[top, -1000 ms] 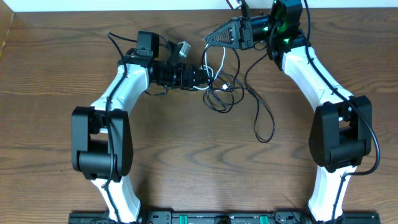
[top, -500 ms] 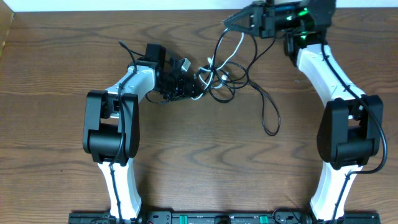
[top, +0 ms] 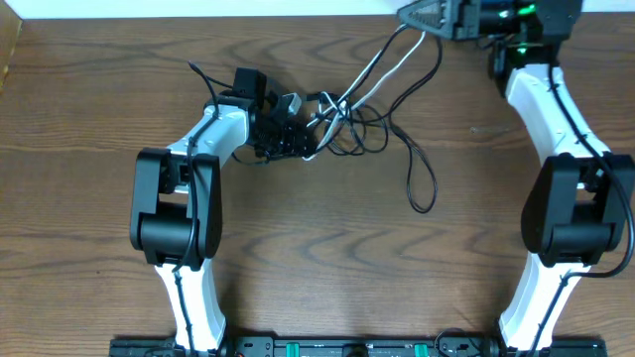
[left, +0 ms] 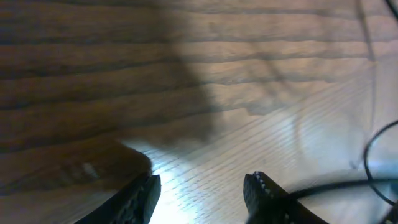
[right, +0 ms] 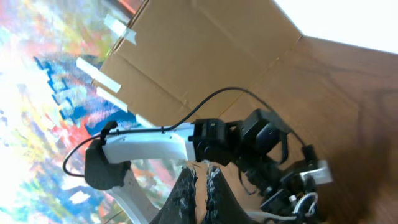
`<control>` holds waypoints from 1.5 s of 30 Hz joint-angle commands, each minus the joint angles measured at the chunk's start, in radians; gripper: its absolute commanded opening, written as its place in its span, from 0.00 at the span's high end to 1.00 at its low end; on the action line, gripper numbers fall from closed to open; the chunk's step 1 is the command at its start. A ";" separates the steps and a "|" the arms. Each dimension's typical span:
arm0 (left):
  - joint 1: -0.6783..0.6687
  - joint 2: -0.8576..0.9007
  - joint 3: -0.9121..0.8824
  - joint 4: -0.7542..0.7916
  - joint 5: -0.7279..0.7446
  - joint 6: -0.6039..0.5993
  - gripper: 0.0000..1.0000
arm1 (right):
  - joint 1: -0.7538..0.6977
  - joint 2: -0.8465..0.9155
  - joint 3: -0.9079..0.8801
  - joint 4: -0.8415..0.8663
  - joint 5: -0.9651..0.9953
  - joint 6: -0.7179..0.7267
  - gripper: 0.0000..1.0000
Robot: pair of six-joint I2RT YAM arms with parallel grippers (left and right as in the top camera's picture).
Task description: Untangle cables
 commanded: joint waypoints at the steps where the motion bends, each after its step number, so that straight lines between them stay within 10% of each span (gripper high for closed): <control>1: 0.016 0.062 -0.070 -0.022 -0.246 0.021 0.51 | -0.076 -0.010 0.066 -0.008 0.092 0.020 0.99; 29: 0.077 -0.099 -0.054 -0.030 -0.398 0.021 0.55 | -0.150 -0.010 0.067 -0.727 0.222 -0.571 0.96; 38: -0.010 -0.368 -0.054 0.005 -0.244 0.024 0.38 | -0.093 -0.010 0.067 -1.047 0.337 -0.814 0.01; 45: -0.095 -0.348 -0.054 0.047 -0.202 0.024 0.37 | -0.091 -0.011 0.067 -1.421 0.687 -1.004 0.01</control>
